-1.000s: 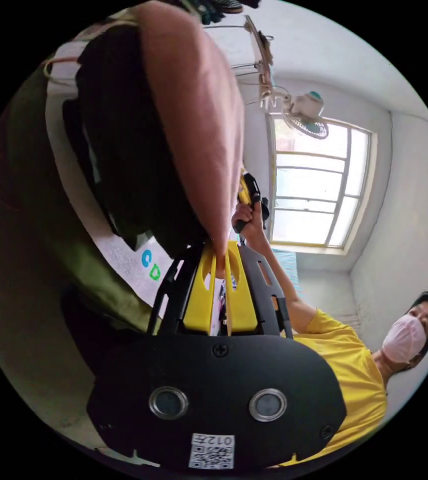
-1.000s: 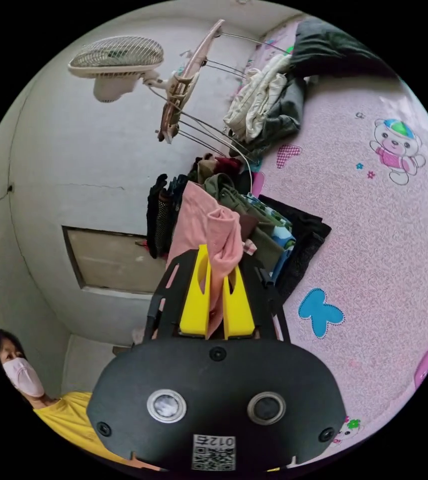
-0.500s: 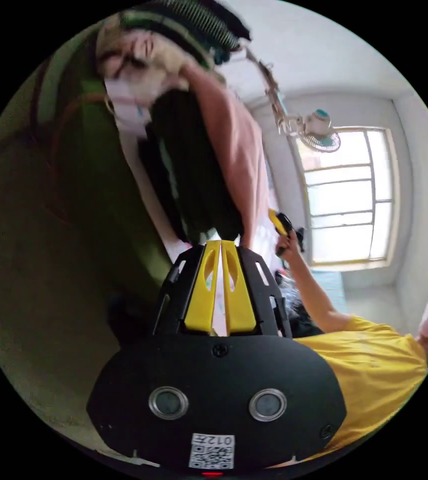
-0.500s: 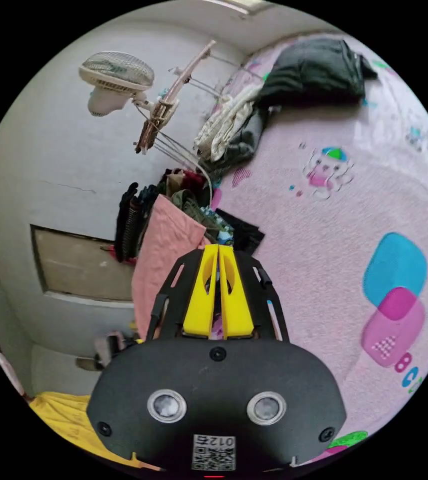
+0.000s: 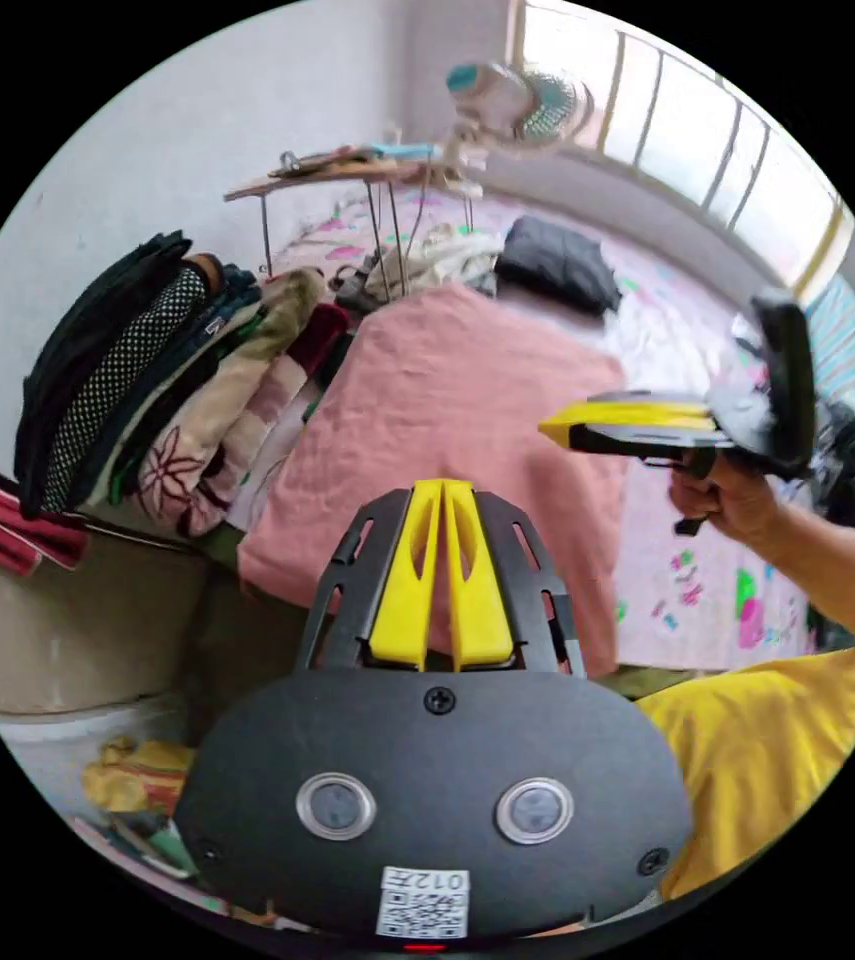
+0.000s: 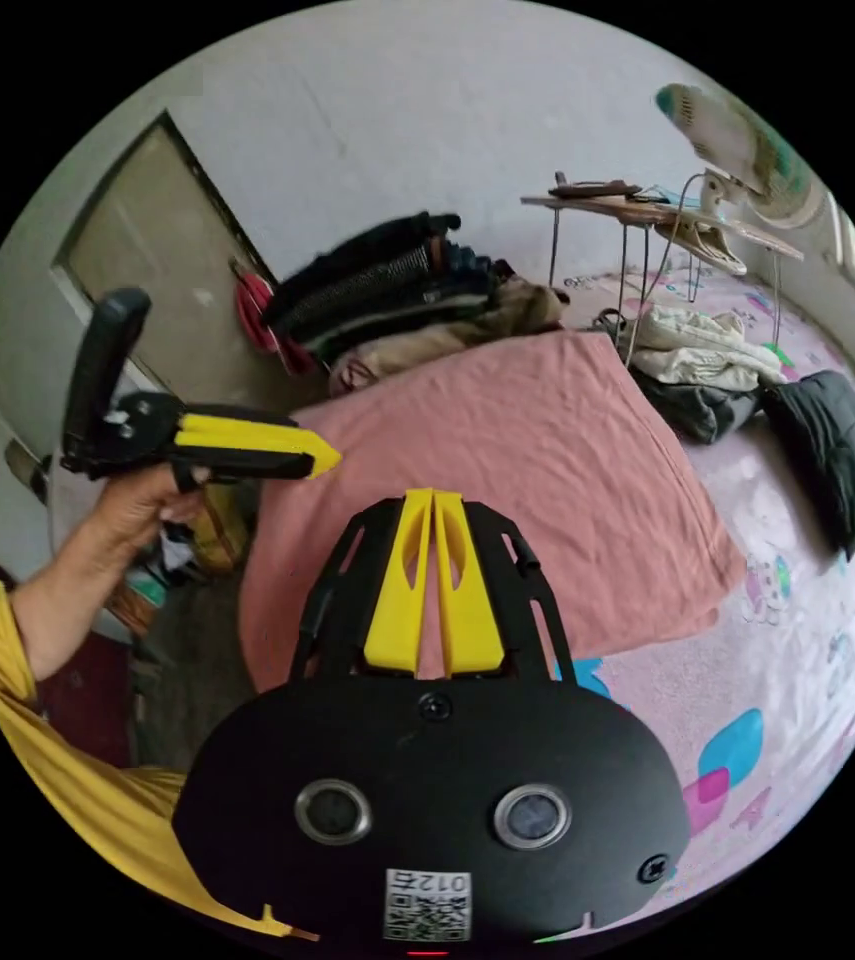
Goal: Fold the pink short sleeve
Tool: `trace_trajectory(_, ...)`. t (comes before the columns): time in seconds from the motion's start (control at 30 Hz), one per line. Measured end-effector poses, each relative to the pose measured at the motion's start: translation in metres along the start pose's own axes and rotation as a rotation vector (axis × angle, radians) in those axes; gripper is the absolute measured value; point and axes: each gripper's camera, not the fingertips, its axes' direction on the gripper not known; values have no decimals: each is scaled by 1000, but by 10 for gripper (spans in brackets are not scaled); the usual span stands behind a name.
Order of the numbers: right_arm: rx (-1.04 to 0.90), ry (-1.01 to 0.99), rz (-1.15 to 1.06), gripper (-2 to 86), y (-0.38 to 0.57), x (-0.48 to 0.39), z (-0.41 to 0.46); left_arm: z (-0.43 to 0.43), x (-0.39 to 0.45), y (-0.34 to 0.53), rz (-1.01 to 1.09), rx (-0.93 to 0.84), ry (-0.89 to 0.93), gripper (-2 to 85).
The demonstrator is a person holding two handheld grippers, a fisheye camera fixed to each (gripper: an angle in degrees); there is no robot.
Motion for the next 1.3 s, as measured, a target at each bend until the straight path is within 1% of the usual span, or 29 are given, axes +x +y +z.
trace_trajectory(0.03, -75, 78, -45, 1, 6, -9, 19, 5, 6, 0, 20, -33, -34, -1)
trace_trajectory(0.07, -96, 106, -86, 0, 14, -17, 31, 9, 17, 4, 55, -36, -66, -1)
trace_trajectory(0.17, -36, 135, -134, 0, 29, -33, 37, 6, 36, 17, 107, 14, -112, -2)
trace_trajectory(0.23, -29, 134, -121, 0, 32, -38, 39, -2, 43, 22, 113, 43, -122, -2)
trace_trajectory(0.33, -68, 104, -60, 0, 28, -42, 40, -22, 47, 22, 136, 47, -90, -2)
trace_trajectory(0.4, -73, 90, -50, 0, 27, -51, 32, -50, 41, 24, 77, 89, -119, -2)
trace_trajectory(0.47, 19, 39, -187, 0, 33, -83, 17, -66, 32, 26, 19, 108, -156, -3)
trace_trajectory(0.57, 23, 19, -342, 0, 42, -123, 23, -72, 17, 28, -25, 63, -129, -3)
trace_trajectory(0.67, -90, -35, -384, 0, 60, -136, 49, -68, 10, 29, -36, 29, -106, -3)
trace_trajectory(0.83, -33, 25, -408, 1, 86, -139, 58, -73, 1, 26, -42, 16, -26, -3)
trace_trajectory(0.93, -52, 49, -445, 0, 86, -142, 57, -90, -8, 25, -60, 18, -1, -2)
trace_trajectory(1.0, -73, 30, -423, 0, 81, -137, 52, -117, -10, 22, -125, 86, -95, -2)
trace_trajectory(1.03, -88, 8, -398, 0, 75, -132, 45, -124, -8, 20, -123, 108, -101, -2)
trace_trajectory(1.1, -90, -14, -368, 0, 65, -125, 34, -142, 2, 6, -64, 165, -16, -2)
trace_trajectory(1.13, -58, 2, -349, 0, 59, -118, 26, -144, 6, 0, -37, 161, 10, -2)
trace_trajectory(1.2, -15, 62, -302, 0, 51, -104, 18, -138, 24, -23, 88, 77, 56, -2)
trace_trajectory(1.23, -23, 93, -265, 0, 46, -92, 17, -134, 29, -28, 118, 47, 51, -2)
trace_trajectory(1.3, -102, 114, -216, 0, 41, -73, 23, -116, 42, -44, 191, -83, 10, -2)
